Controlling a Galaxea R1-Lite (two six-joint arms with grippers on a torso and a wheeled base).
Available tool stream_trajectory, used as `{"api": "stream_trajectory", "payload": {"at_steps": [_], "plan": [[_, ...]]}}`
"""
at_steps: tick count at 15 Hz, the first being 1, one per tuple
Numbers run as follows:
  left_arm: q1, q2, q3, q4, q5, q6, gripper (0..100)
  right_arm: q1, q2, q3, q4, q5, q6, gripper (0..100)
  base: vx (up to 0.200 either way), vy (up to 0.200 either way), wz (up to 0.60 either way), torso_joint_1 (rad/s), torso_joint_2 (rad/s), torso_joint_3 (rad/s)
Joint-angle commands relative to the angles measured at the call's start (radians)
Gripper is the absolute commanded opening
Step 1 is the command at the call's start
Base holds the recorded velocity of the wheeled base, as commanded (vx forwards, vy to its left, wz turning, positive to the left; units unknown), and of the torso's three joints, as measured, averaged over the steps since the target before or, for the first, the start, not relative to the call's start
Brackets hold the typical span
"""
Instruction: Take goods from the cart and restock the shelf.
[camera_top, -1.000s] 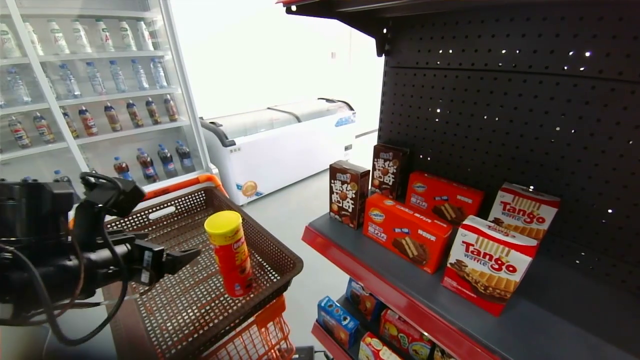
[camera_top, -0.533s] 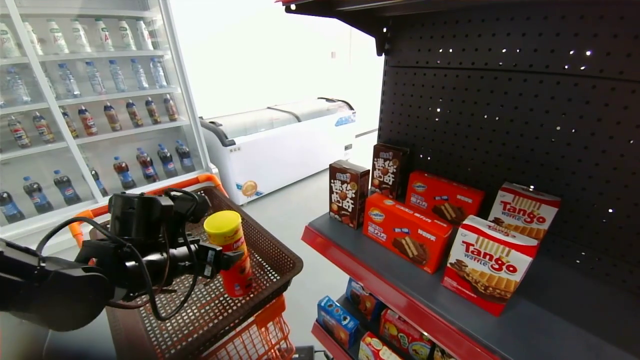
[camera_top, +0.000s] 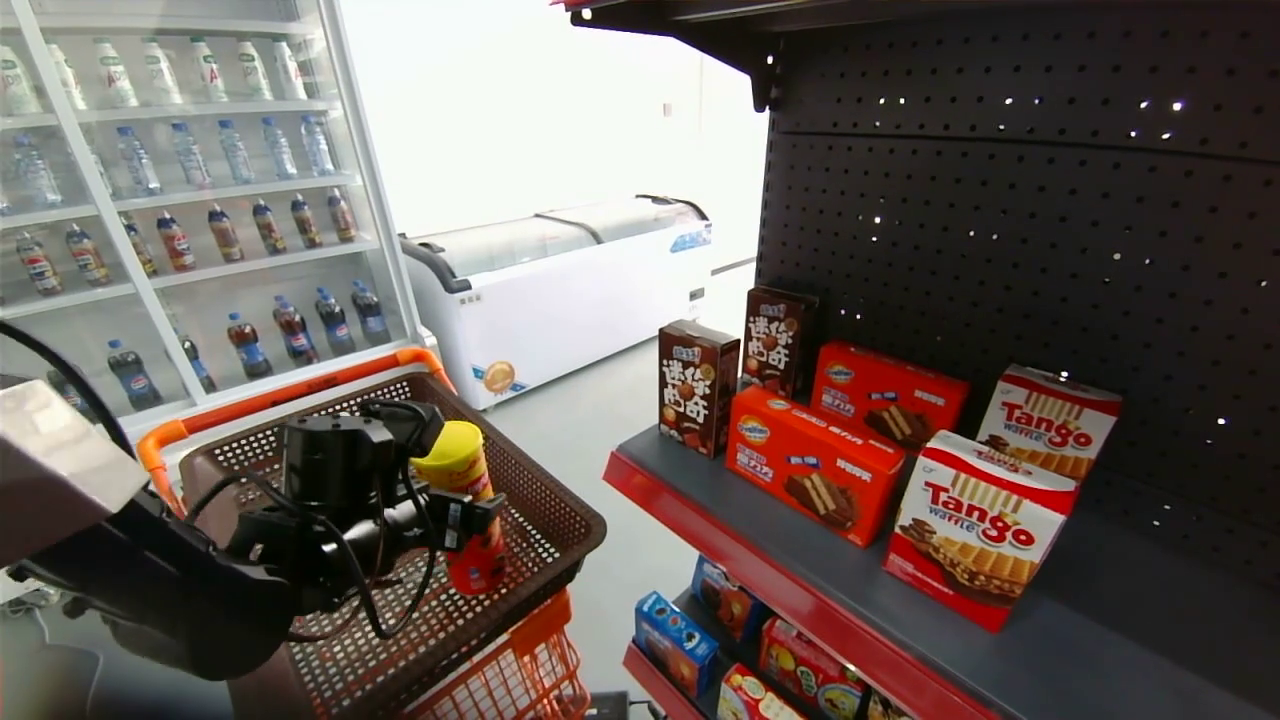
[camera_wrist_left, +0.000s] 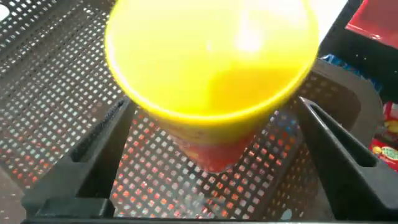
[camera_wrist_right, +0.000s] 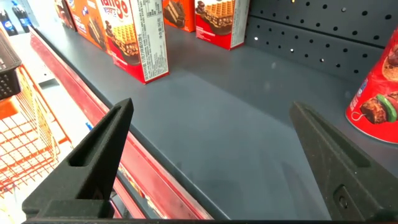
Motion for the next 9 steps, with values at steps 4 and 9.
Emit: {"api": "stream_trajectory", "payload": {"at_steps": [4,9], "plan": [[-0.059,0.145,0.028,-0.165,0.119,-0.080,100,-0.001,0.002,0.000,0.000,0.000,0.000,100,0.000,0.000,0.00,0.000,0.00,0.000],[-0.054,0.155,0.029,-0.200,0.121,-0.077,100,0.001,0.002,0.000,0.000,0.000,0.000,100,0.000,0.000,0.00,0.000,0.00,0.000]]}}
